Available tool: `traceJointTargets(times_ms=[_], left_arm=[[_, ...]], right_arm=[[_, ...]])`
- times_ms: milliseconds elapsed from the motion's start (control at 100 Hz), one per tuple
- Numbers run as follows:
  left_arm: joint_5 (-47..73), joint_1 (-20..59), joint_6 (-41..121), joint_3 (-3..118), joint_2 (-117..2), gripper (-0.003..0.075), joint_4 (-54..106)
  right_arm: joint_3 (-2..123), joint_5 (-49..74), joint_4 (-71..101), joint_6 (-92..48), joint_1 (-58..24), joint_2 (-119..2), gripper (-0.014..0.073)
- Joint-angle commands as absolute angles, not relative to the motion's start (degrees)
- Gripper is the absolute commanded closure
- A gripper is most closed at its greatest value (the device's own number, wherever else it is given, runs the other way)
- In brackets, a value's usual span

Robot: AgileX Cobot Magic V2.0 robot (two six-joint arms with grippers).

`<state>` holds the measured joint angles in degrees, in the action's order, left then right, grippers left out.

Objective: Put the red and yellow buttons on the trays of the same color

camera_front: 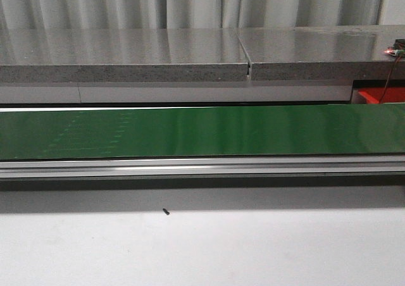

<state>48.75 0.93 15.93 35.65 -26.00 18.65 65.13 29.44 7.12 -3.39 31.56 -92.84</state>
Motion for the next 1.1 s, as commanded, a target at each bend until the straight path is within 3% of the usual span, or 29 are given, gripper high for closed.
traceJointTargets(times_ms=[0,200,690,1090], left_arm=[[45.2,1.4,15.9,37.3,-26.3,0.0741,20.0],[45.2,1.4,15.9,37.3,-26.3,0.0741,20.0],[45.2,1.4,15.9,37.3,-26.3,0.0741,20.0],[45.2,1.4,15.9,37.3,-26.3,0.0741,20.0]], right_arm=[[66.3,29.3,6.1,-4.4,30.8,-86.7,0.0172],[66.3,32.4,6.1,-5.2,24.2,-79.7,0.0669],[64.4,32.6,6.7,-5.2,5.0,-70.8,0.0660],[54.1,24.9,7.1,-4.8,4.8,-59.6,0.0660]])
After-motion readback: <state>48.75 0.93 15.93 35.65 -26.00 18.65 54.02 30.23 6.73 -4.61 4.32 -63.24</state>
